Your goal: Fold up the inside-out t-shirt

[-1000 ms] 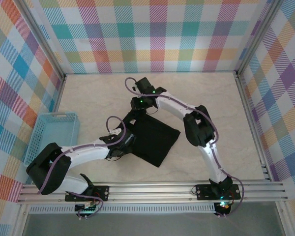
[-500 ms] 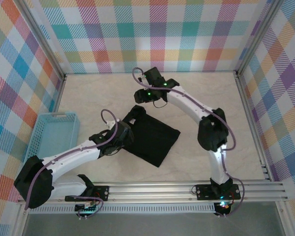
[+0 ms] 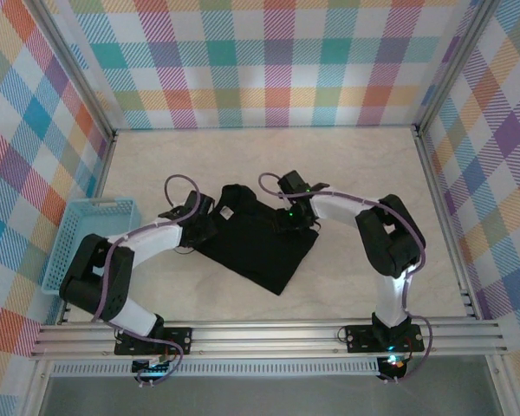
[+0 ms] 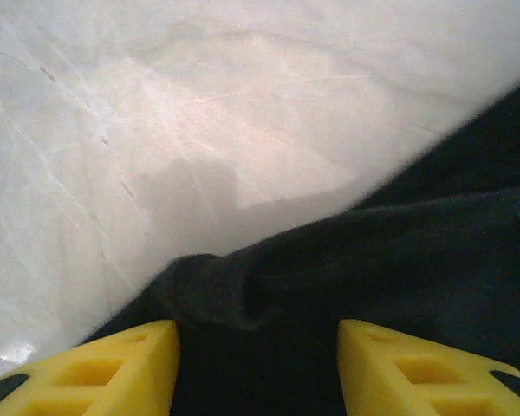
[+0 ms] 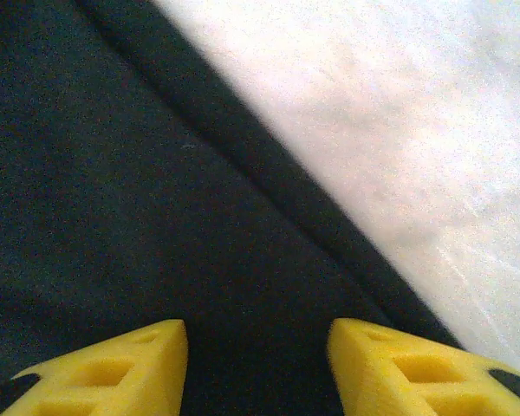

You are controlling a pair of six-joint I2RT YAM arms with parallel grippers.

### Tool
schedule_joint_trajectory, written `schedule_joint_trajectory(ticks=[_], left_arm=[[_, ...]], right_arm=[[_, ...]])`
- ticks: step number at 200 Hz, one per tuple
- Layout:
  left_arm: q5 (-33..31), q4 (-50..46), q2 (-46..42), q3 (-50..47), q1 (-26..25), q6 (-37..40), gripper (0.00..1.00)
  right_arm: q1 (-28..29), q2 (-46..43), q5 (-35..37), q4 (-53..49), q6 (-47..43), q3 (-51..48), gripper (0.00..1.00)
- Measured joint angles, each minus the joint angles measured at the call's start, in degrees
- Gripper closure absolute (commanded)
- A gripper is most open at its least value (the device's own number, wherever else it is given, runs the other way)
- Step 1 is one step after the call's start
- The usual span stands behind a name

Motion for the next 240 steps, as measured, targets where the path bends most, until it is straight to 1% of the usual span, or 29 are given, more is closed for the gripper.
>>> schedule_joint_trajectory(ticks=[12, 50, 63, 82, 98, 111, 124, 138, 160, 180, 192, 209, 240], left_arm=[[0.83, -0.11, 1.86, 0.94, 0.94, 0.33, 0.51], [3.02, -0.44, 6.91, 7.06, 1.22, 1.60, 0.53], [3.61, -1.60, 9.40, 10.47, 1.22, 2.25, 0.53], [4.39, -3.15, 12.66, 15.13, 1.22, 3.54, 0.53], [5.05, -4.92, 14.38, 18.69, 1.22, 4.66, 0.52], [5.25, -6.56, 14.67, 20.85, 1.07, 5.57, 0.50], [5.03, -7.89, 13.90, 21.92, 0.44, 6.47, 0.47], [4.35, -9.86, 11.78, 21.88, -0.39, 6.86, 0.45], [4.39, -10.80, 4.92, 18.95, -2.21, 6.34, 0.44], [4.83, -10.40, -2.32, 13.84, -3.98, 4.59, 0.44], [4.81, -10.23, -4.98, 11.02, -5.40, 3.15, 0.44], [5.03, -8.76, -6.29, 7.23, -8.02, 1.01, 0.44], [5.51, -6.27, -5.33, 2.05, -12.20, -1.92, 0.44]], right_arm=[[-0.33, -2.82, 0.63, 1.29, 1.77, -2.82, 0.52], [0.39, -11.74, 1.70, 5.31, 9.94, -15.41, 0.52], [2.29, -15.26, 2.19, 5.86, 12.94, -19.54, 0.53], [7.04, -19.63, 2.47, 5.18, 16.96, -23.61, 0.53], [10.51, -21.84, 2.38, 3.26, 19.10, -24.68, 0.53], [12.41, -23.78, 2.25, 1.31, 19.52, -24.48, 0.49], [12.33, -25.59, 3.34, -0.94, 19.15, -22.88, 0.49], [10.91, -26.01, 4.15, -1.99, 17.42, -18.99, 0.50], [7.45, -21.99, 3.32, -0.92, 13.97, -9.33, 0.56], [5.03, -13.40, 1.66, 0.79, 11.30, 0.72, 0.60], [4.02, -7.50, 1.09, 0.96, 10.19, 6.29, 0.62], [3.41, 0.79, 0.83, 0.70, 8.72, 13.07, 0.65], [2.40, 13.09, 1.03, -1.57, 6.51, 23.19, 0.68]])
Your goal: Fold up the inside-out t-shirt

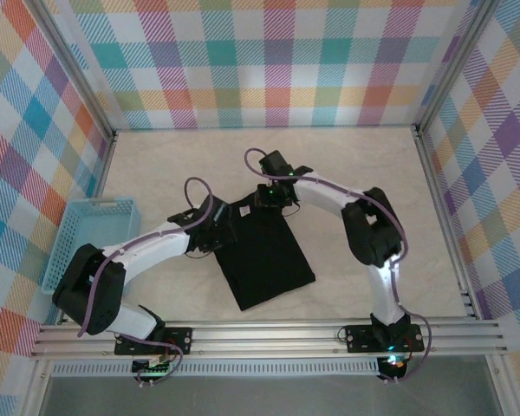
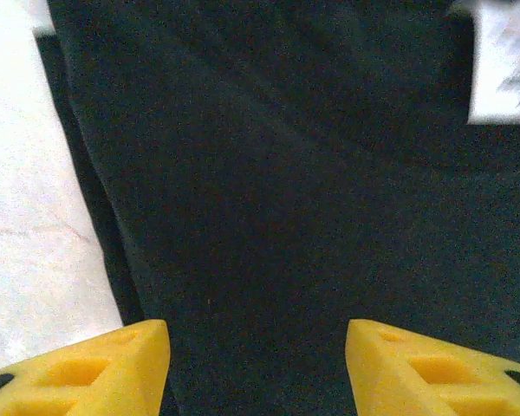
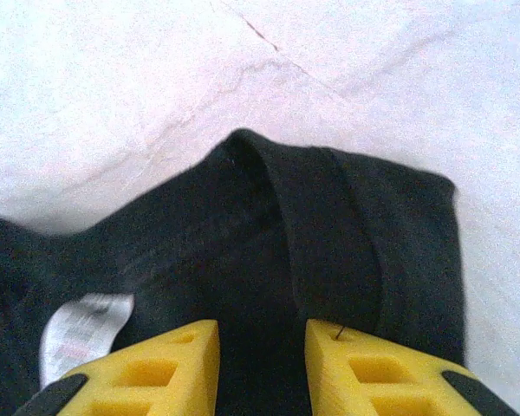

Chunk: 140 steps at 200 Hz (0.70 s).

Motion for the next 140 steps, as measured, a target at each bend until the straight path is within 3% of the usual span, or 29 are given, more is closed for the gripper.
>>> schedule_joint_trajectory(ticks=[59, 78, 111, 140], left_arm=[[-1.51, 4.39, 6.75, -0.87, -5.73, -2.40, 0.46], [-2.21, 5.25, 6.10, -1.79, -5.86, -2.78, 0.46], [-4.83, 2.19, 1.75, -3.13, -5.53, -2.71, 0.41], [-5.46, 0.07, -4.79, -3.26, -1.36, -2.12, 0.35]], right_arm=[[-1.09, 16.33, -1.27, -5.64, -6.51, 23.93, 0.70], [-2.16, 19.17, -2.19, -7.41, -7.50, 29.11, 0.63], [-3.63, 17.27, -3.87, -8.76, -9.97, 27.36, 0.45], [-4.20, 9.53, -4.07, -9.31, -12.11, 20.46, 0.34]])
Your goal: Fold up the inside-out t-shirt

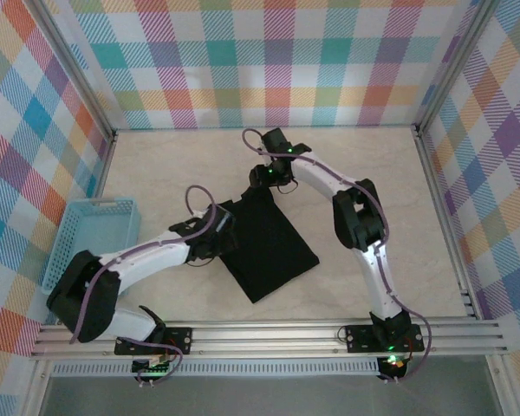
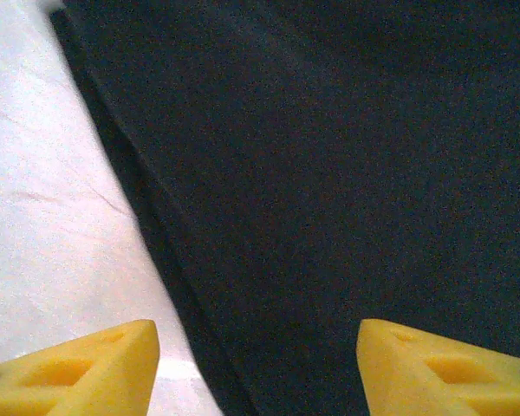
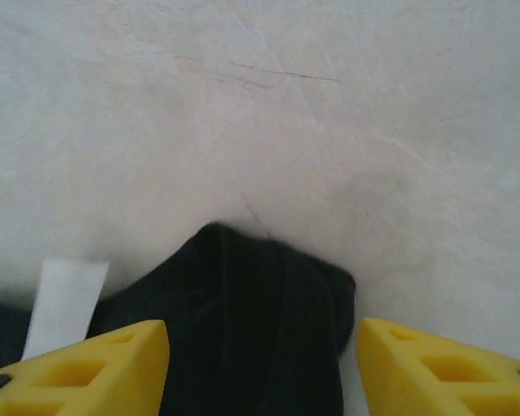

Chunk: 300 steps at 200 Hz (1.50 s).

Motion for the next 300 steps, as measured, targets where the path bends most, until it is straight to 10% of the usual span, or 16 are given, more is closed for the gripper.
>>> schedule_joint_trajectory(ticks=[56, 152, 300], left_arm=[[2.43, -0.15, 3.10, 2.14, 11.19, -0.52, 0.29], [5.01, 3.04, 17.09, 8.50, 12.20, -1.95, 0.35], [5.03, -0.44, 19.85, 10.75, 12.68, -0.42, 0.75]], right_arm=[[0.00, -7.19, 1.22, 2.12, -2.21, -5.75, 0.22], [0.04, -2.08, 1.53, 2.32, -1.29, -10.36, 0.17], [5.81, -0.79, 9.46, 3.45, 6.43, -11.54, 0.75]])
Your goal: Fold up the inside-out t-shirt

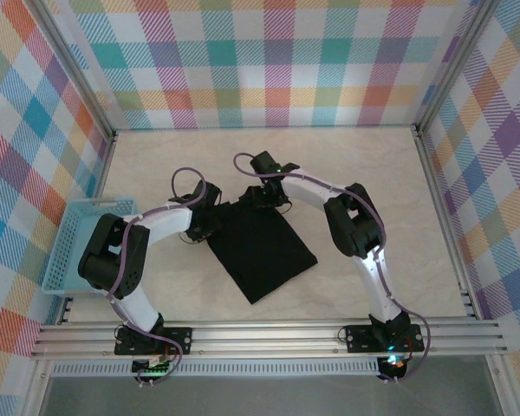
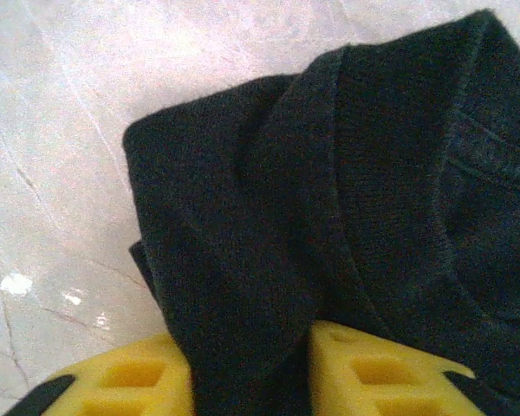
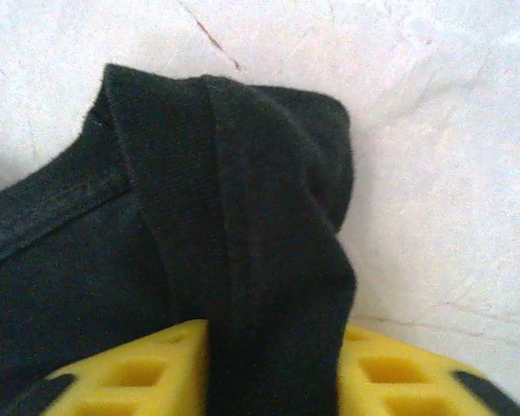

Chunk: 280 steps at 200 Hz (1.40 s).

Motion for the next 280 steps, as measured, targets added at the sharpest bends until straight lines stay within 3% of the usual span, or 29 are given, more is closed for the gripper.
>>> schedule_joint_trajectory(ticks=[49, 80, 139, 181, 242, 259, 280], left_arm=[[2.16, 8.37, -1.86, -3.06, 0.11, 1.86, 0.96], [4.50, 13.22, -3.50, -5.77, 0.11, 2.91, 1.00], [6.01, 14.23, -14.97, -8.22, 0.11, 5.33, 1.00], [7.52, 13.46, -19.26, -4.68, 0.72, 8.26, 1.00], [10.82, 13.05, -17.07, 16.55, 3.76, 15.56, 1.00], [12.76, 15.72, -18.08, 15.37, 3.67, 16.90, 1.00], [15.06, 18.97, -21.31, 7.50, 2.38, 18.10, 1.00]], right_arm=[[-0.35, -7.06, -5.29, 9.42, 3.76, -12.70, 1.00], [-3.93, -13.84, -12.68, 13.77, 5.22, -23.61, 1.00], [-8.92, -22.69, -22.03, 19.93, 7.41, -30.45, 1.00], [-13.33, -24.85, -26.25, 21.16, 8.15, -27.50, 1.00], [-17.14, -25.07, -27.08, 22.16, 5.64, -10.08, 1.00], [-17.14, -26.56, -27.10, 24.87, 4.98, -12.09, 1.00], [-17.14, -30.34, -27.85, 29.31, 4.90, -21.35, 1.00]])
